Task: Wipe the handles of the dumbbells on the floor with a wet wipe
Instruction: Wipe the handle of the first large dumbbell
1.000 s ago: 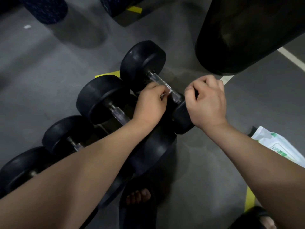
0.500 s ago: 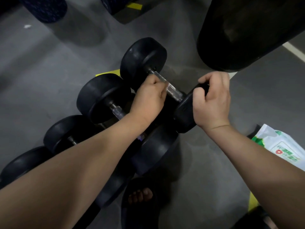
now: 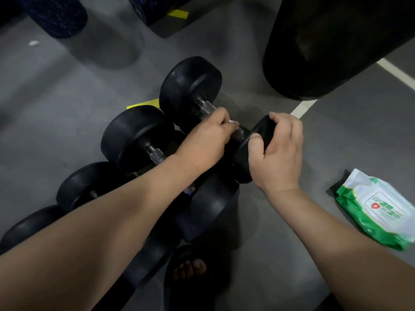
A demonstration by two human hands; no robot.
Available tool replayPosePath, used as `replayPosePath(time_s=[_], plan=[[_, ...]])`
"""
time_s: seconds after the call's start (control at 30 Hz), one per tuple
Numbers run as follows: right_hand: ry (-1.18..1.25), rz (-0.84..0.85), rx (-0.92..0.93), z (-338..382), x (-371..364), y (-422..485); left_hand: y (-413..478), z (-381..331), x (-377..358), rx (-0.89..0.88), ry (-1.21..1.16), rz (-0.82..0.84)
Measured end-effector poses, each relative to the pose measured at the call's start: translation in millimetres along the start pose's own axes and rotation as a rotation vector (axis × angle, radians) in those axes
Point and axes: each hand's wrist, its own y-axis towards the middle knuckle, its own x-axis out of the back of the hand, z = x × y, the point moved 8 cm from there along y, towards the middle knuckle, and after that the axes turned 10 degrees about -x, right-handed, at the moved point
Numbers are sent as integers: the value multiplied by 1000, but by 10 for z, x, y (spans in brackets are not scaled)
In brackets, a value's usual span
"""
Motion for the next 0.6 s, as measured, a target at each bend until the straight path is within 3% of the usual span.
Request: replayPosePath(time_s=[0.13,0.33,0.5,0.6], plan=[[23,-50,28,-6,0,1,58,287,144,131,96,-122],[37,-85,72,-17,-2,-4,52,-56,49,-156,76,-102],[42,-96,68,-20,-4,5,53,105,171,46,51,-184],[42,-94,71,-20,-4,-4,89,-103,39,-100,54,-92]])
